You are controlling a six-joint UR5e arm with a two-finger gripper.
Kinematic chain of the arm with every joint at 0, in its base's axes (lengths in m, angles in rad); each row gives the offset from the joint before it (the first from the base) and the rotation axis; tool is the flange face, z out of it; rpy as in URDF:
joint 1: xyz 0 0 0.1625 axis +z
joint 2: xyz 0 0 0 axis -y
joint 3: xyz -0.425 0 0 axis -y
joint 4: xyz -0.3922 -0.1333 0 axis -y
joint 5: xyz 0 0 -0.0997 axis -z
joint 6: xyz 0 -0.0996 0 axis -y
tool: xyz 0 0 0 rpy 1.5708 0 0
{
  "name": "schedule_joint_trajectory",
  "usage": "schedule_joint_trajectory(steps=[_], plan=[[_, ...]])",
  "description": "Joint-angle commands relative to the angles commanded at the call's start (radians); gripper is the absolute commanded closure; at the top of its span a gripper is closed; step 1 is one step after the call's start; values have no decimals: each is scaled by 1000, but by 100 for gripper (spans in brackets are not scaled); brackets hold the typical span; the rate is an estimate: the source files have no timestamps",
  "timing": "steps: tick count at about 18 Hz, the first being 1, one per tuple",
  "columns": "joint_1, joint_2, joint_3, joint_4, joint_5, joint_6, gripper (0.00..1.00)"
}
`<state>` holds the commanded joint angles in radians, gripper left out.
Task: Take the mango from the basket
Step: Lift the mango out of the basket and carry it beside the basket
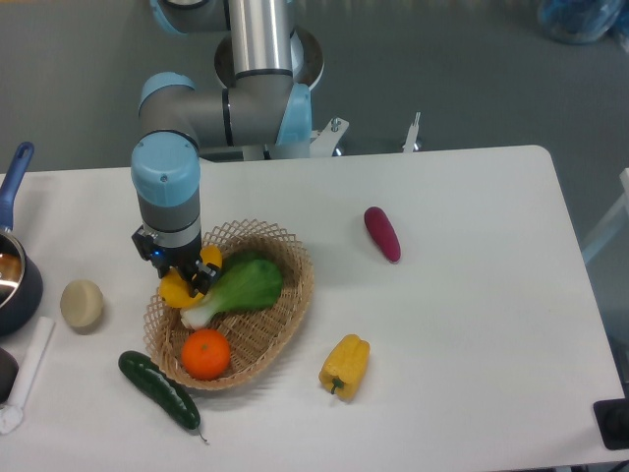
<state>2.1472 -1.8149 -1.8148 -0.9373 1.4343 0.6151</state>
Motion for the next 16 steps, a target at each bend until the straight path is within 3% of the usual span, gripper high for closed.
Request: schedule_joint_trajectory(steps=[4, 8, 16], plan=[[133, 29, 109, -3, -6, 3, 60], [244, 39, 178, -8, -9, 98, 60], [482, 23, 265, -20, -49, 426, 60]])
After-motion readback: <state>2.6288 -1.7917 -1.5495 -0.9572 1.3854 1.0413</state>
